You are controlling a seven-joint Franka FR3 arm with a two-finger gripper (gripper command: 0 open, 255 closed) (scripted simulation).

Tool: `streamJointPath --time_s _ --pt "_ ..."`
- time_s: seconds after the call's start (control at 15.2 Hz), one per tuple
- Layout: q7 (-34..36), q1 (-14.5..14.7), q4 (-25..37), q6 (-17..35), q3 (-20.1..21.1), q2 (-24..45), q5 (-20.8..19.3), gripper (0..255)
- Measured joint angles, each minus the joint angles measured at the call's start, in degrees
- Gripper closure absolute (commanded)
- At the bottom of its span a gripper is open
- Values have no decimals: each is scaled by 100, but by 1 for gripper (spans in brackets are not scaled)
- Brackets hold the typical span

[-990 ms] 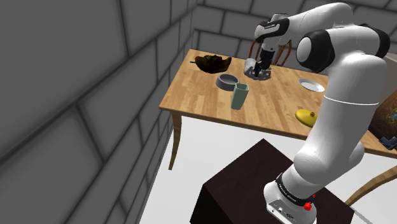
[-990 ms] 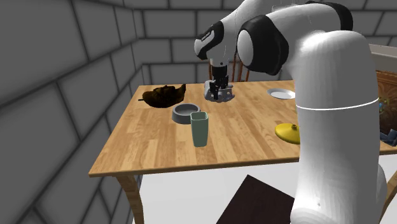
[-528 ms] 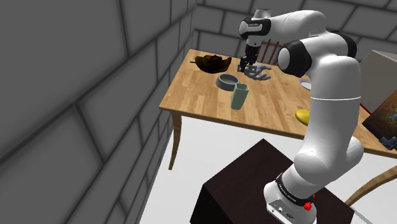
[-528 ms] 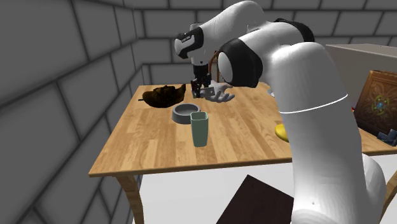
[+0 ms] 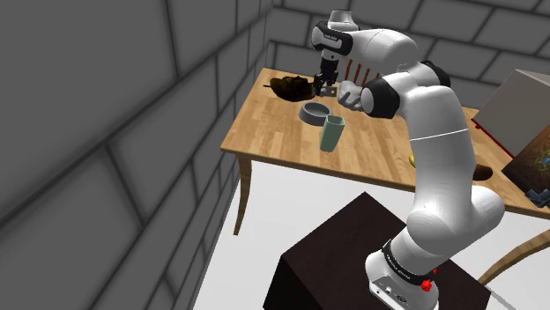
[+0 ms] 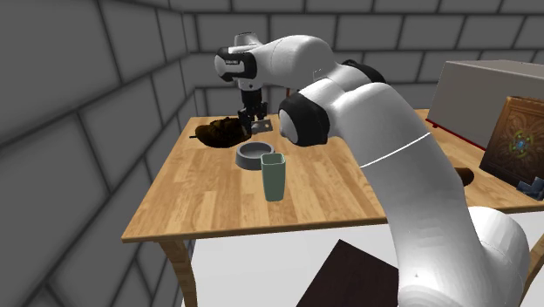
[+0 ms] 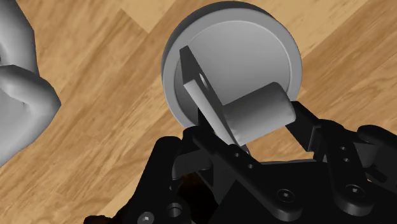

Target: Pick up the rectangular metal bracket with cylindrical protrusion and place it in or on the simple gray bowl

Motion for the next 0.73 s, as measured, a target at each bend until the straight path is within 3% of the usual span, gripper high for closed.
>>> streamJointPath --time_s 0.73 --pt "-4 132 -719 776 26 84 35 255"
